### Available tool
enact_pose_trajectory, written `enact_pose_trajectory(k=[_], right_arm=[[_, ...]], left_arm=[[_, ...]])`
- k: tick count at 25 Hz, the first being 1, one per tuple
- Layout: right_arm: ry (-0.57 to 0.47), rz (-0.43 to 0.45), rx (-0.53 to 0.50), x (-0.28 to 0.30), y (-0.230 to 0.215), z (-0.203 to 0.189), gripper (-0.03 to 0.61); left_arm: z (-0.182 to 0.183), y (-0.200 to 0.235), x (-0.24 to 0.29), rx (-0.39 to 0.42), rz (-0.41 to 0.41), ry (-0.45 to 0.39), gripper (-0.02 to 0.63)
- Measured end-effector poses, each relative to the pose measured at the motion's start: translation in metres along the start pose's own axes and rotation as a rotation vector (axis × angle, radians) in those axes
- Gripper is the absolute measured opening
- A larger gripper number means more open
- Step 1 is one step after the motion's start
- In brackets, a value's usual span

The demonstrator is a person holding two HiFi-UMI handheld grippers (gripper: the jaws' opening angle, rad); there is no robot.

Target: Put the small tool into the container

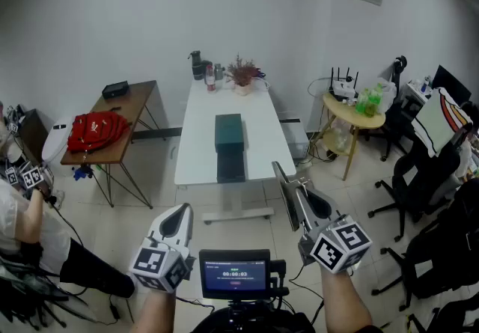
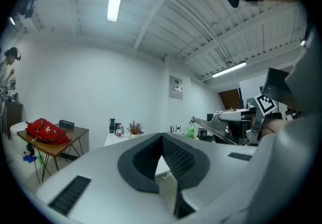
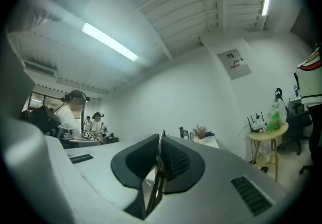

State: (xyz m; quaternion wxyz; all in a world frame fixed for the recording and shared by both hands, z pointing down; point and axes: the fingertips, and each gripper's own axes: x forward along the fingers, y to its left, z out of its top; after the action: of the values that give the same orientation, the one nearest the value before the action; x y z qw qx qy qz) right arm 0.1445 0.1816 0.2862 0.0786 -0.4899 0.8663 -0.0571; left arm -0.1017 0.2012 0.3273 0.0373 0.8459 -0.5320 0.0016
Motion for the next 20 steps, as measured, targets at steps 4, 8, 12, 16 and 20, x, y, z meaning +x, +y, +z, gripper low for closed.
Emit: enact_pose_trajectory(k=[4, 8, 12, 16, 20], right_arm=[[0.009, 0.006, -0.005, 0.015, 0.016, -0.004, 0.025], [0.01, 0.001, -0.005, 0.028, 0.036, -0.013, 0.025], [0.005, -0.004, -0.012, 0.046, 0.059, -0.021, 0.025], [0.015, -0.005, 0.03, 0.071, 0.071, -0.035, 0.025], [0.026, -0.002, 0.029, 0.111, 0.059, -0.043, 0.025]], left_arm=[[-0.002, 0.016, -0.003, -0.002, 0.0, 0.002, 0.026], [-0.004, 0.038, -0.012, -0.002, -0.006, 0.003, 0.026], [-0.007, 0.065, -0.018, -0.001, -0.006, -0.012, 0.026], [-0.011, 0.087, -0.015, -0.009, -0.02, -0.005, 0.026], [-0.015, 0.113, 0.016, -0.005, -0.016, -0.005, 0.026]])
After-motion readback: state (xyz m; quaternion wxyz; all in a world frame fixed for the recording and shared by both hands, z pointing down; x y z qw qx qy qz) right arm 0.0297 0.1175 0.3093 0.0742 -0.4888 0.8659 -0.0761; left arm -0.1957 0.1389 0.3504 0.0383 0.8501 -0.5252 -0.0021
